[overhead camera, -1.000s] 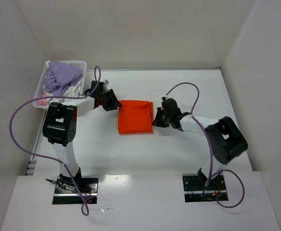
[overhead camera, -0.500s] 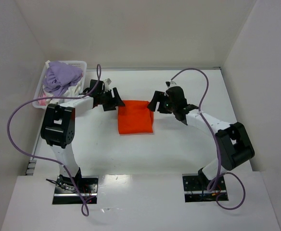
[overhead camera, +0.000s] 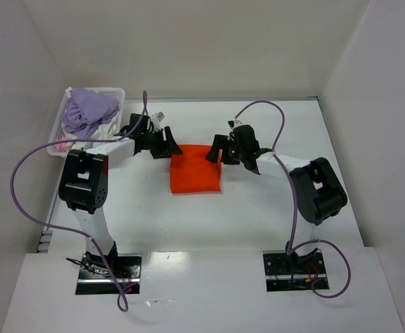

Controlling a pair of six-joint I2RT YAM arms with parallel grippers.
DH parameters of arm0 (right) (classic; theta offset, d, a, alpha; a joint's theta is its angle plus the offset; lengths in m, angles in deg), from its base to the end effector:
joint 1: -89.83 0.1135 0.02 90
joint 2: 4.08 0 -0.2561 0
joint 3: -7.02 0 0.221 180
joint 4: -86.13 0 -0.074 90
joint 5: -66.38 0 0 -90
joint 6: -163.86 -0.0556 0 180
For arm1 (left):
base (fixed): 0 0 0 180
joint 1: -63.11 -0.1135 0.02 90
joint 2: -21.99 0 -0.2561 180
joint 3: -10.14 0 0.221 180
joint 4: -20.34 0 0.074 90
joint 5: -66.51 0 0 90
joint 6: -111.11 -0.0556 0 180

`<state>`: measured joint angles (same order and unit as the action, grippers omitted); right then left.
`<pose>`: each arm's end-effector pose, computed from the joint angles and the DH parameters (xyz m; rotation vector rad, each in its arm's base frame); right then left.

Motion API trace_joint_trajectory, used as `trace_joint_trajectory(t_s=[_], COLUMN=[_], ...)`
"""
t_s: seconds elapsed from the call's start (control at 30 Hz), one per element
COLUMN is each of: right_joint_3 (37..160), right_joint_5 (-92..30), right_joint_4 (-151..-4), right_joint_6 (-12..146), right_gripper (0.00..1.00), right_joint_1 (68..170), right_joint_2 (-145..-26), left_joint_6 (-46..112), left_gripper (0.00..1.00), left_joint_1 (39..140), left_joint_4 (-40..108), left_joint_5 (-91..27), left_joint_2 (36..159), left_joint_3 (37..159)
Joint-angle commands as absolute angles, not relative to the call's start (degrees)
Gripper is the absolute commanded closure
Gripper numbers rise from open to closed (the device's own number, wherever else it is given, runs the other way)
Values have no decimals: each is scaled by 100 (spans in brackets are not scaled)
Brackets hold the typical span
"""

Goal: Fold and stack the t-shirts
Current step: Fold the long partially folded tshirt into a neat square

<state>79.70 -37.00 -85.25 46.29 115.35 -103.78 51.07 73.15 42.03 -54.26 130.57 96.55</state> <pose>0.3231 0.1685 0.1909 -0.0964 2.2802 0.7618 0.3831 -0.0967 0.1885 -0.1374 2.4011 -0.9656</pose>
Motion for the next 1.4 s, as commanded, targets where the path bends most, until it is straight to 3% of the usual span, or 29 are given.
trace_joint_trajectory(t_s=[0.0,0.6,0.7,0.8,0.93,1.1,1.37], right_joint_3=[8403,9221,9273,9344,9406,9353,9037], right_joint_5=[-3750,-3803,-3803,-3803,-3803,-3645,-3381], right_joint_4=[-9007,-8831,-8831,-8831,-8831,-8778,-8778], right_joint_6=[4688,4925,4925,4925,4978,5031,5031], right_gripper=[19,26,35,53,70,79,80], right_joint_1=[11550,11550,11550,11550,11550,11550,11550], right_joint_2=[-10471,-11482,-11596,-11649,-11588,-11176,-10604], left_joint_6=[4827,4721,4721,4721,4721,4774,4774], left_gripper=[33,27,27,30,47,49,44], left_joint_1=[7295,7295,7295,7295,7242,7242,7242], left_joint_4=[4067,4181,4181,4181,4181,4181,4181], left_joint_5=[-5742,-5452,-5452,-5452,-5452,-5452,-5452], left_joint_2=[13001,13265,13317,13318,13370,13370,13318], left_joint_3=[9902,10017,10069,10069,10069,10069,10069])
